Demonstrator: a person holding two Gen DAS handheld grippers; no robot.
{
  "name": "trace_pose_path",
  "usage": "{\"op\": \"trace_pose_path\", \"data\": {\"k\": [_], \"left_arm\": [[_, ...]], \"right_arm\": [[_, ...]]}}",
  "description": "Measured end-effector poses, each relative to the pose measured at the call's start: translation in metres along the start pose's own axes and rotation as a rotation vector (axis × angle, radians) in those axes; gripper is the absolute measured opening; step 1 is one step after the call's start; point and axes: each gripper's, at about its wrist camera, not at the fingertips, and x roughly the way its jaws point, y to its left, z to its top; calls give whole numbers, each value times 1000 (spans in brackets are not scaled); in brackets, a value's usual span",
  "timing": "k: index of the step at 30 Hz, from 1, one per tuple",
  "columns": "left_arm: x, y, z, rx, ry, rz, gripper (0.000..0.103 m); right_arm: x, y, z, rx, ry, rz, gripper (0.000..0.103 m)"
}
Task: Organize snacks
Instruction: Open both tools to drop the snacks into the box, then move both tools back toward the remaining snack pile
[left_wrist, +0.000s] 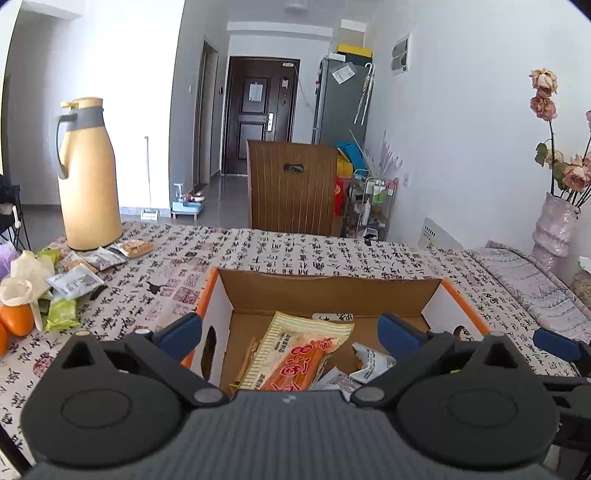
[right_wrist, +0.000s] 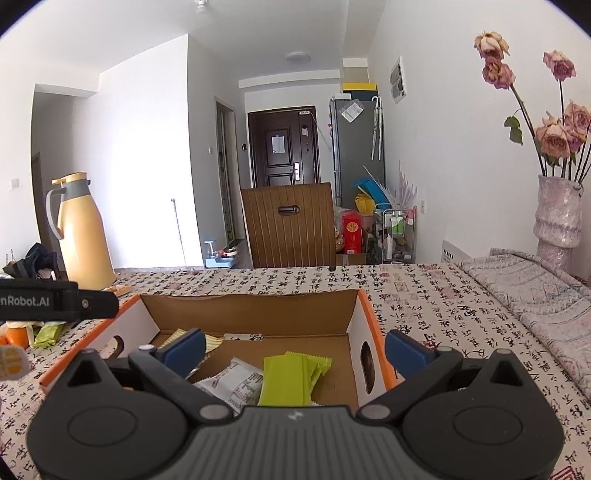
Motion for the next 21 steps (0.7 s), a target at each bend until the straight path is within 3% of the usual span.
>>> {"op": "trace_pose_path", "data": {"k": [21], "left_arm": [[-50, 23, -42, 25, 20, 8, 103]], "right_arm": [[-54, 0, -33, -10, 67, -25, 103]]}}
